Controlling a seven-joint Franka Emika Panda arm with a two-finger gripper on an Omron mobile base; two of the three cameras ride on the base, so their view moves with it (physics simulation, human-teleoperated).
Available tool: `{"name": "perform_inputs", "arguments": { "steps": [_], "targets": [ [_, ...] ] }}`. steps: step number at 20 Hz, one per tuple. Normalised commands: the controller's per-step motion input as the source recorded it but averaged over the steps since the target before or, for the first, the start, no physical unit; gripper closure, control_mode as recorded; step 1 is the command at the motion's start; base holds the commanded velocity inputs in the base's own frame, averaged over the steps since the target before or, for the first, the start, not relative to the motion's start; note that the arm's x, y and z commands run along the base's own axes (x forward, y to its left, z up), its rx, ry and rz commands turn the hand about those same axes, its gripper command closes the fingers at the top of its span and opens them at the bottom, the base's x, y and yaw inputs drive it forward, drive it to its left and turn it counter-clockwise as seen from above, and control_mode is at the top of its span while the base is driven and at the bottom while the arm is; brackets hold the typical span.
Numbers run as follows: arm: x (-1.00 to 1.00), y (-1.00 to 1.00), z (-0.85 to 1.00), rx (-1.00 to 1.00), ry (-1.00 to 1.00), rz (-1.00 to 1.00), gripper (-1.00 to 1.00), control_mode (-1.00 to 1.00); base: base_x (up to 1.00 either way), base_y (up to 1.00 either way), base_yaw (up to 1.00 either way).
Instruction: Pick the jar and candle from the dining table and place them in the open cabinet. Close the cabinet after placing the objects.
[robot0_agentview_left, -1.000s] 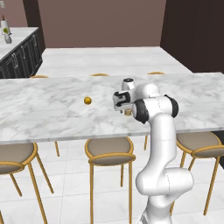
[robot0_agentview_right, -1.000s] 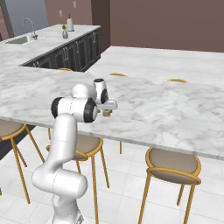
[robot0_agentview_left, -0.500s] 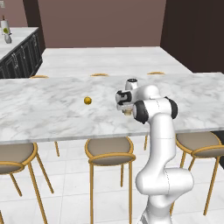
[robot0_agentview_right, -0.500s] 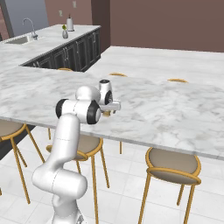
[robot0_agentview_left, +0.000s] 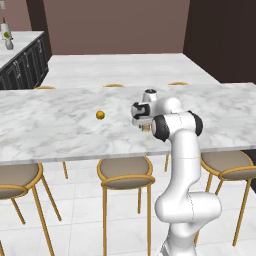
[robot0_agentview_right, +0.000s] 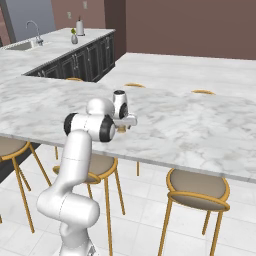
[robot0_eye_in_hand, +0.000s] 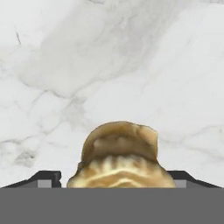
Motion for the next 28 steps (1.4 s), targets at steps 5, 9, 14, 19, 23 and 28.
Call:
{"name": "perform_inputs", "arguments": {
  "steps": [5, 9, 14, 19, 23, 28],
  "targets": [
    [-0.01, 0.10, 0.00, 0.00, 0.00, 0.00, 1.00, -1.00, 0.00, 0.00, 0.00],
    [0.00, 0.00, 0.00, 0.00, 0.00, 0.00, 1.00, -1.00, 0.00, 0.00, 0.00],
    [0.00, -0.08, 0.08, 0.00, 0.00, 0.00, 1.00, -1.00, 0.00, 0.00, 0.00],
    [0.00, -0.23, 0.48, 0.00, 0.00, 0.00, 1.00, -1.00, 0.00, 0.00, 0.00],
    [-0.12, -0.15, 0.55, 0.00, 0.00, 0.00, 1.00, -1.00, 0.00, 0.00, 0.00],
    [-0.39, -0.12, 0.55, 0.00, -0.02, 0.00, 1.00, -1.00, 0.00, 0.00, 0.00]
  ]
}}
